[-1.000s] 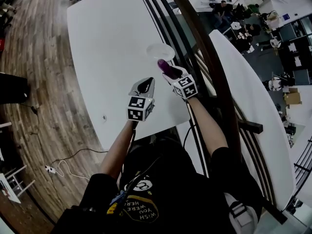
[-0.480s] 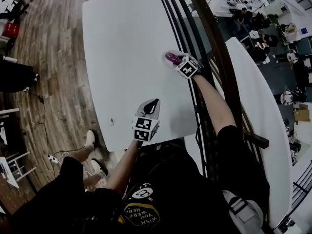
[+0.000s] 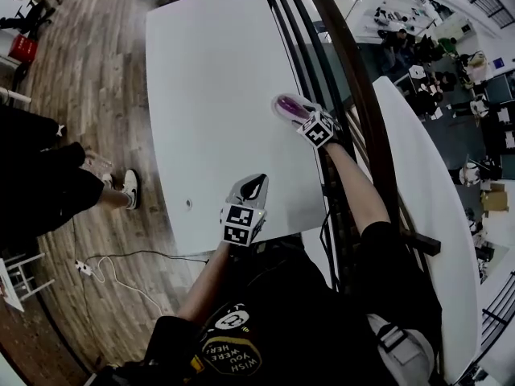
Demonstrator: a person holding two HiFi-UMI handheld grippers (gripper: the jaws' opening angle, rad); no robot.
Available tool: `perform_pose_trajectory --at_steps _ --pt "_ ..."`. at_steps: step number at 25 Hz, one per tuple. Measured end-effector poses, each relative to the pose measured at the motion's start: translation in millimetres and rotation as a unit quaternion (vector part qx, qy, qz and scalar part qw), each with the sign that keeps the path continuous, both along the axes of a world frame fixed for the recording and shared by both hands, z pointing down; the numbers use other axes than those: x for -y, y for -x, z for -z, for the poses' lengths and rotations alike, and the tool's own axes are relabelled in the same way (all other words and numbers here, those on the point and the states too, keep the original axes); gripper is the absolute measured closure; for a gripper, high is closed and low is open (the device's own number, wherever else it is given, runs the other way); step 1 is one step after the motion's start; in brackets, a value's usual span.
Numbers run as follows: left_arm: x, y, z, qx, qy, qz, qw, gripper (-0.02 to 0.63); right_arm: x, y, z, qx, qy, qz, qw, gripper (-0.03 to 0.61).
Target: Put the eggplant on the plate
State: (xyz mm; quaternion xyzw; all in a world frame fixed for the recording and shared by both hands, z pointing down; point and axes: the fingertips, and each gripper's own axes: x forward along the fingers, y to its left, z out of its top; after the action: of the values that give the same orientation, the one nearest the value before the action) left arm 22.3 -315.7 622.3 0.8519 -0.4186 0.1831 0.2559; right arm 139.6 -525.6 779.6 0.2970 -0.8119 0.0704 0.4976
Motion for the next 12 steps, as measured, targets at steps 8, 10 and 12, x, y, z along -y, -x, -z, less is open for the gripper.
perform_pose_trajectory --at_steps 8,10,12 --pt "-17.7 -6.9 54.6 -0.033 -0.059 -0.040 0.9969 0.609 -139.6 -4.4 119.8 0.231 -0.098 -0.188 0.950 0.370" --pt "-29.5 -12.1 69.6 -0.042 -0.074 -0.054 0.9949 0.609 -184.9 -3.0 152.8 0.280 -0.122 -0.228 0.924 0.406" --pt "-45.4 -15.1 83.8 -0.051 -0.089 -0.066 0.9926 0.609 -226.8 -0.6 179.6 0.317 -0.140 -0.258 0.902 0.438"
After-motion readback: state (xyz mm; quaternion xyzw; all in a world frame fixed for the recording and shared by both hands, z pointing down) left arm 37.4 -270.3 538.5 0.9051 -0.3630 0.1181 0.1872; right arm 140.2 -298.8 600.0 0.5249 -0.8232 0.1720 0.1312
